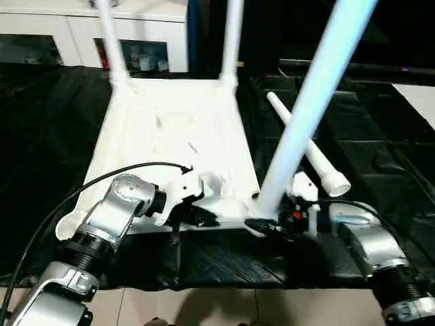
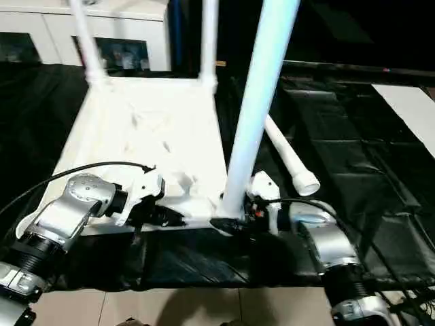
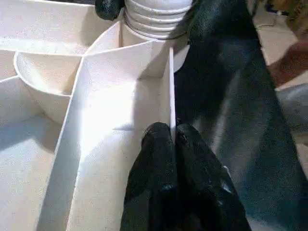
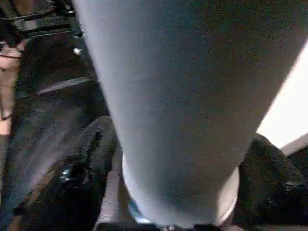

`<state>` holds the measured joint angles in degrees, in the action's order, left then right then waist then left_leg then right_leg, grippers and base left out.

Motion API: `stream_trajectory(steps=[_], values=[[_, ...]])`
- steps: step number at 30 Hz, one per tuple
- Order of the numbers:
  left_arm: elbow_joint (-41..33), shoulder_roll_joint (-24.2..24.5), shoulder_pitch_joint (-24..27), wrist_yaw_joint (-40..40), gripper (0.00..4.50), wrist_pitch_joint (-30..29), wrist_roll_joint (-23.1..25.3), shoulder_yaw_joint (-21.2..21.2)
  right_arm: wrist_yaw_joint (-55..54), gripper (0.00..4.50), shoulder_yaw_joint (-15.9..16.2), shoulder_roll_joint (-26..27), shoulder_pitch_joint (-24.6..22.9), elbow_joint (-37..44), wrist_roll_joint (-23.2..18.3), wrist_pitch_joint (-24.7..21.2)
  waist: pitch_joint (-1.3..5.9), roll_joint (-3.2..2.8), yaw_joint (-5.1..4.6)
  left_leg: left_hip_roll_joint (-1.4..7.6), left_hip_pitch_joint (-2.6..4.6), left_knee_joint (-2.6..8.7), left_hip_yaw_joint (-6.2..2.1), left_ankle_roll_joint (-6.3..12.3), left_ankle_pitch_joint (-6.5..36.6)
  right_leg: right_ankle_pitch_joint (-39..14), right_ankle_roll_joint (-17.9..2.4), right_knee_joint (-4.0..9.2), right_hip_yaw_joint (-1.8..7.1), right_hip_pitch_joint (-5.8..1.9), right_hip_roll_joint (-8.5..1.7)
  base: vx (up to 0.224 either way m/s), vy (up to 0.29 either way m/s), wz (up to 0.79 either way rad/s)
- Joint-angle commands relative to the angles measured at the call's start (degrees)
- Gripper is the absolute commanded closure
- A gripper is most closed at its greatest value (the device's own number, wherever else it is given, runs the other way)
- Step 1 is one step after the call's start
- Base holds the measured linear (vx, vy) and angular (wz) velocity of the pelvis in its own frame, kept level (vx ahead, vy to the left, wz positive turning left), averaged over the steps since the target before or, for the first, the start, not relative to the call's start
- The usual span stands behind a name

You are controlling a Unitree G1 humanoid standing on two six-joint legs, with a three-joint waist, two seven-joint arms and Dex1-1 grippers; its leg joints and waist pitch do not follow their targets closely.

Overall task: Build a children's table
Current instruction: Rotate leg to tighten

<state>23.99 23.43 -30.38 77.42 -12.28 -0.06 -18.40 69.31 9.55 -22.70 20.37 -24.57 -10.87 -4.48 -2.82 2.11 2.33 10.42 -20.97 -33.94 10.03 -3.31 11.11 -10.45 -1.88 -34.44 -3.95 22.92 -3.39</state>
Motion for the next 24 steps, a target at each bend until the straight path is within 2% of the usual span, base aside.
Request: stream_trajectory(steps=[1,3,8,10,12,14,15,16,17,18,19,20,21,22,23,24], values=[[-0.12,-0.60,-2.26,2.92,4.50,1.60,-1.09,-1.87,3.64,1.22,2.03,-0.73,0.74,2.59,-0.77,-1.20,3.43,-0.43,-0.04,3.37,0.79,3.88,-0.77,4.41,9.36,-9.50,-13.50,3.85,3.16,-3.14,-4.91,0.000,0.000,0.00],[0.12,-0.50,-2.33,3.49,4.50,1.92,-1.11,-1.88,4.26,1.34,2.22,-0.89,0.69,2.83,-0.93,-1.53,3.54,-0.39,0.25,3.31,0.73,3.73,-0.69,4.89,7.90,-7.61,-13.71,3.66,3.13,-3.21,-4.92,0.000,0.000,0.00],[1.42,-1.15,-2.61,2.71,4.50,2.11,-0.88,-1.61,3.79,1.68,2.27,0.36,0.21,2.52,-1.10,-2.45,3.60,-0.43,0.64,3.34,0.72,3.69,-0.69,4.46,7.72,-7.87,-13.77,3.61,3.06,-3.24,-5.05,0.000,0.000,0.00],[1.98,-2.00,-2.72,-0.12,4.50,1.18,-0.31,-1.27,0.38,1.75,1.54,1.88,-0.08,1.72,-0.88,-3.07,3.59,-0.39,0.59,3.36,0.71,3.74,-0.71,4.14,7.85,-7.85,-13.80,3.58,3.06,-3.16,-4.98,0.000,0.000,0.00],[2.23,-3.18,-2.79,-3.46,4.50,-0.10,0.18,-0.70,-7.23,1.79,0.21,4.33,0.42,-0.73,0.90,-3.09,3.40,-0.43,0.48,3.27,0.76,3.88,-0.79,3.28,9.03,-10.17,-13.49,3.85,3.05,-3.02,-5.08,0.000,0.000,0.00],[2.24,-3.96,-2.81,-5.44,4.50,-1.13,0.34,-0.35,-12.53,1.81,-0.86,6.04,0.88,-2.37,1.92,-3.04,3.12,-0.36,0.16,3.10,0.88,4.06,-0.90,1.62,12.02,-16.03,-12.03,4.45,2.97,-2.90,-5.13,0.000,0.000,0.00],[1.71,-6.04,-2.63,-9.95,4.50,-3.79,0.87,0.36,-23.46,1.82,-3.28,9.81,2.15,-6.00,3.19,-3.94,2.92,-0.49,-0.41,3.03,0.80,4.26,-1.12,0.35,13.62,-20.19,-10.62,4.75,3.01,-2.82,-5.25,0.000,0.000,0.00],[1.50,-6.53,-2.51,-10.98,4.50,-4.41,1.01,0.52,-25.77,1.83,-3.74,10.65,2.40,-6.78,3.45,-3.96,2.85,-0.36,-0.87,2.95,0.69,4.32,-1.19,-0.05,14.44,-21.83,-10.13,4.89,2.93,-2.82,-5.21,0.000,0.000,0.00],[1.32,-7.33,-2.40,-12.55,4.50,-5.24,1.22,0.76,-27.96,1.83,-4.05,11.62,2.68,-7.66,3.73,-3.89,2.86,-0.27,-1.36,2.77,0.37,4.47,-1.58,-0.80,15.33,-24.99,-8.71,5.04,2.60,-3.21,-5.19,0.000,0.000,0.00],[1.27,-7.52,-2.38,-12.93,4.50,-5.44,1.27,0.82,-28.50,1.83,-4.12,11.86,2.76,-7.88,3.80,-3.87,2.87,-0.28,-1.63,2.73,0.31,4.49,-1.60,-0.94,15.71,-26.15,-8.13,5.12,2.55,-3.13,-5.16,0.000,0.000,0.00],[0.57,-11.06,-1.85,-19.10,4.50,-8.92,1.73,2.01,-37.54,1.83,-5.15,15.89,4.13,-11.59,5.07,-3.23,2.74,-0.52,-1.99,2.66,1.02,4.11,-1.43,-0.80,17.55,-28.83,-7.35,5.89,2.77,-2.27,-5.24,0.000,0.000,0.00],[0.57,-12.47,-1.75,-21.48,4.50,-9.81,1.92,2.48,-40.70,1.83,-5.60,17.40,4.69,-12.85,5.28,-3.13,2.75,-0.22,-2.21,2.60,1.05,4.03,-1.41,-0.76,17.67,-28.92,-7.45,5.97,2.83,-2.25,-5.26,0.000,0.000,0.00],[0.57,-12.67,-1.74,-21.80,4.50,-9.94,1.92,2.55,-41.07,1.83,-5.63,17.61,4.77,-12.99,5.32,-3.09,2.76,-0.31,-2.38,2.57,0.91,4.20,-1.63,-0.75,17.42,-29.17,-7.42,5.87,2.65,-2.38,-5.16,0.000,0.000,0.00],[0.59,-13.82,-1.71,-23.55,4.50,-10.66,1.94,2.96,-43.15,1.83,-5.78,18.77,5.17,-13.81,5.53,-2.86,2.73,-0.29,-2.43,2.52,0.88,4.18,-1.56,-0.58,17.33,-29.26,-7.15,6.00,2.63,-2.35,-5.08,0.000,0.000,0.00],[0.60,-14.56,-1.69,-24.76,4.50,-11.13,1.88,3.20,-44.46,1.83,-5.87,19.58,5.37,-14.19,5.72,-2.77,2.83,-0.32,-2.35,2.50,1.13,4.01,-1.45,-0.10,17.52,-29.07,-7.02,6.07,2.75,-2.11,-5.06,0.000,0.000,0.00],[0.58,-15.66,-1.68,-26.32,4.50,-11.55,1.94,3.32,-45.65,1.83,-5.18,20.60,5.63,-14.53,6.57,-2.42,2.84,-0.26,-2.45,2.45,0.92,4.06,-1.39,0.36,17.18,-28.13,-7.12,5.97,2.75,-2.20,-4.87,0.000,0.000,0.00]])
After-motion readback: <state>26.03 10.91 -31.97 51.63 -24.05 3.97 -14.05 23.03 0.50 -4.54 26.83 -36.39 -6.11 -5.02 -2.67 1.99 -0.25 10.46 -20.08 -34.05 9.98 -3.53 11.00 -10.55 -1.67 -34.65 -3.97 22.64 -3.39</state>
